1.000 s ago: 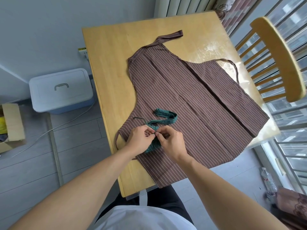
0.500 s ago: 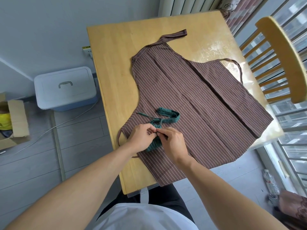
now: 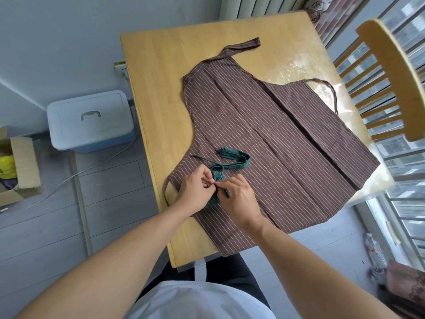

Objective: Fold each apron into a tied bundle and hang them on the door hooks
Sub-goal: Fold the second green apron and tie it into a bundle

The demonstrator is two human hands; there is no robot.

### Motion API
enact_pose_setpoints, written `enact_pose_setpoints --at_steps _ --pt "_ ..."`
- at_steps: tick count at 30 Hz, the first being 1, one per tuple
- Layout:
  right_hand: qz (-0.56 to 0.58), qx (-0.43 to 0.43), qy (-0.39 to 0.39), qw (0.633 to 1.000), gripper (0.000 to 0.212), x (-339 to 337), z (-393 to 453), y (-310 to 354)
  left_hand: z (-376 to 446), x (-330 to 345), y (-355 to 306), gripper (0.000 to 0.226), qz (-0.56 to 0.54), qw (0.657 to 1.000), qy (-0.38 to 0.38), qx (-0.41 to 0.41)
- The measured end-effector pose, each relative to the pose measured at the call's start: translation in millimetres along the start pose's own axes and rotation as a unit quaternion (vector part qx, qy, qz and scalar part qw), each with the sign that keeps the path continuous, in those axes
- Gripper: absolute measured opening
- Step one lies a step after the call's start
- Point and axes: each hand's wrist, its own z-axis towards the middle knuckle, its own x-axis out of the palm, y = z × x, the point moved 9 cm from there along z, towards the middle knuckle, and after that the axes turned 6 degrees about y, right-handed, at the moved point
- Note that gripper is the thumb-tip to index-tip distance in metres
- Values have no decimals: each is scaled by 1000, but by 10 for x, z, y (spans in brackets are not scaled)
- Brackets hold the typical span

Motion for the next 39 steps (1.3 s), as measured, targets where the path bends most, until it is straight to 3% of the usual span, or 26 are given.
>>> enact_pose_setpoints --at_steps 4,10,14,18,21,24,31,36,39 --pt "4 -32 74 997 24 26 51 64 -5 2 -11 20 12 999 -4 29" --pt "29 81 84 993 22 -14 102 -139 -9 61 -9 15 34 998 -14 56" --pt "33 138 138 980 18 108 53 -269 -6 79 -34 9 36 997 -15 66" --pt "157 252 244 923 11 295 56 -418 -75 8 -60 17 46 993 -51 100" --pt "245 308 274 877 15 307 41 -452 -155 36 -94 18 55 984 -54 161" --pt "263 326 275 865 29 256 56 -420 -190 77 -92 29 70 980 -60 178" --pt "255 342 279 860 30 260 41 -384 -298 66 -98 20 58 976 -100 185" --pt "273 312 305 857 5 264 29 -347 -318 46 -65 11 53 975 -115 182" --pt "253 307 296 869 4 265 27 -381 -308 44 -65 15 54 974 -119 183"
